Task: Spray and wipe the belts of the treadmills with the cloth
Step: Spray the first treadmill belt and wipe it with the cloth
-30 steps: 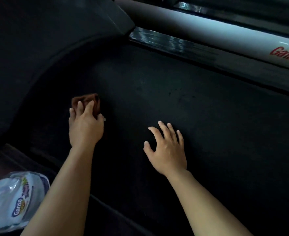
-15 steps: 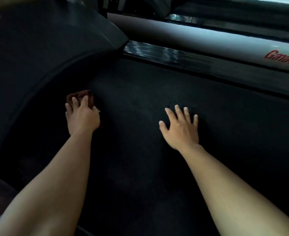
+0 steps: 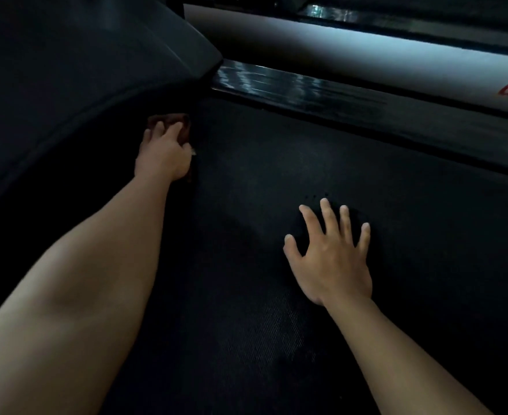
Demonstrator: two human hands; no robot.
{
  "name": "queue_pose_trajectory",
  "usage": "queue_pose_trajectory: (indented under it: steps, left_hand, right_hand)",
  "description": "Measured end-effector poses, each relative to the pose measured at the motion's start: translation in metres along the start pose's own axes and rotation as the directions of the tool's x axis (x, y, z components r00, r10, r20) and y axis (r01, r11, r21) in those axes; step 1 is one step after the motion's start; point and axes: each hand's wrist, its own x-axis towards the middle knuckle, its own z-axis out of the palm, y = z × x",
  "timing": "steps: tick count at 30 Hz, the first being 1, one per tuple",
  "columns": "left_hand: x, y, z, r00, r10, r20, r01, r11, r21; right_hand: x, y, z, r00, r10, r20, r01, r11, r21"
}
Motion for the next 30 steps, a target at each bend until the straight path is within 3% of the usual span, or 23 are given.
queue_pose_trajectory:
  steps: [3, 7, 10, 12, 16, 20, 26, 30]
  left_hand:
    - [0.001, 0.044, 0.012, 0.98, 0.187, 0.073, -0.187, 0.982, -0.013]
    - [-0.043, 0.1, 0.029, 0.875, 0.439, 0.204, -0.433, 0.898, -0.077]
    - [-0.082, 0.095, 0.035, 0.827, 0.522, 0.208, -0.504, 0.853, -0.136]
    - [-0.097, 0.073, 0.031, 0.864, 0.47, 0.179, -0.443, 0.88, -0.172]
    - [-0.092, 0.007, 0.016, 0.971, 0.231, 0.06, -0.219, 0.963, -0.158]
    - [-0.037, -0.044, 0.001, 0.998, 0.051, -0.022, -0.053, 0.995, -0.084]
    - [0.056, -0.023, 0.002, 0.999, 0.053, -0.014, -0.053, 0.999, -0.01]
    - [0.082, 0.027, 0.014, 0.989, 0.146, 0.02, -0.145, 0.989, -0.03]
  right_hand:
    - [-0.001, -0.001, -0.001, 1.0, -0.002, -0.004, 0.002, 1.0, 0.023]
    - [-0.002, -0.002, -0.004, 1.0, 0.011, 0.0, -0.011, 1.0, 0.028]
    - [-0.002, -0.003, -0.006, 1.0, 0.016, -0.008, -0.016, 0.999, 0.03]
    - [-0.002, -0.003, -0.006, 1.0, 0.024, -0.002, -0.024, 0.999, 0.026]
    - [-0.002, -0.004, -0.005, 0.999, 0.035, 0.002, -0.035, 0.999, 0.025]
    - [-0.001, -0.004, -0.005, 0.999, 0.038, 0.01, -0.038, 0.999, 0.019]
    - [-0.001, -0.003, -0.003, 0.999, 0.037, -0.009, -0.036, 0.999, 0.027]
    - [-0.001, -0.001, -0.001, 0.999, 0.03, -0.015, -0.03, 0.999, 0.021]
